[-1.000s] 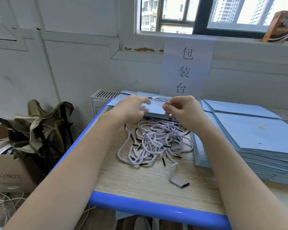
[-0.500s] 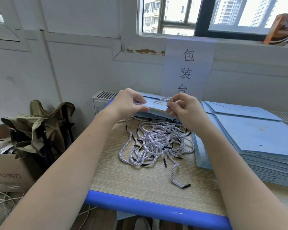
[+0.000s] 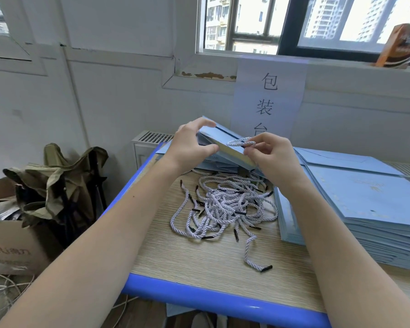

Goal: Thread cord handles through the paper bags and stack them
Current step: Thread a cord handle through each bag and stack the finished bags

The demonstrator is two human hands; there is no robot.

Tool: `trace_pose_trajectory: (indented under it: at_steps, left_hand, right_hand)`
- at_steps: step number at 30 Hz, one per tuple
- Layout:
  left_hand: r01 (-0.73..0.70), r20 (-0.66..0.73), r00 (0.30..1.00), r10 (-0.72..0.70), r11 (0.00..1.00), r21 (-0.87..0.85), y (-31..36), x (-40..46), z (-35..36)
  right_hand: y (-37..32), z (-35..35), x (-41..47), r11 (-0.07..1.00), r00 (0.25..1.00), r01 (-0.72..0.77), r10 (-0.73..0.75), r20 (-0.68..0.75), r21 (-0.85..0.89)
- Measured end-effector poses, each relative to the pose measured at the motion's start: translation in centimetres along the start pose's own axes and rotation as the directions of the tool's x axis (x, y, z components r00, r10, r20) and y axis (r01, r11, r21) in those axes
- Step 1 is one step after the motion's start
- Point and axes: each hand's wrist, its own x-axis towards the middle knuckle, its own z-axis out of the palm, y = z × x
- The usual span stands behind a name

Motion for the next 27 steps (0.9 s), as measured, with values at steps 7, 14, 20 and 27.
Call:
trace_pose_trajectory:
  at_steps: [7, 14, 20, 27]
  left_hand:
    - [-0.048, -0.053, 0.998, 0.040, 0.987, -0.156, 0.8, -0.6, 0.8]
    - [-0.105, -0.139, 0.987, 0.084, 0.983, -0.151, 1.5, -0.7, 1.6]
    - [-0.105, -0.201, 0.978, 0.062, 0.972, -0.208, 2.1, -0.7, 2.1]
    - [-0.161, -0.150, 0.978, 0.148, 0.984, -0.077, 2.2, -0.9, 2.5]
  right_hand:
    - [-0.2, -0.1, 0.0, 0.997, 0.997, -0.058, 0.060, -0.039, 0.051]
    - [-0.3, 0.3, -0.1, 1.000, 1.000, 0.005, -0.005, -0.030, 0.007]
    - [-0.6, 0.4, -0.2, 0.999, 1.000, 0.027, -0.026, -0.018, 0.041]
    - [-1.0, 0.5, -0.4, 0.994, 0.998, 0.061, -0.060, -0.015, 0.092]
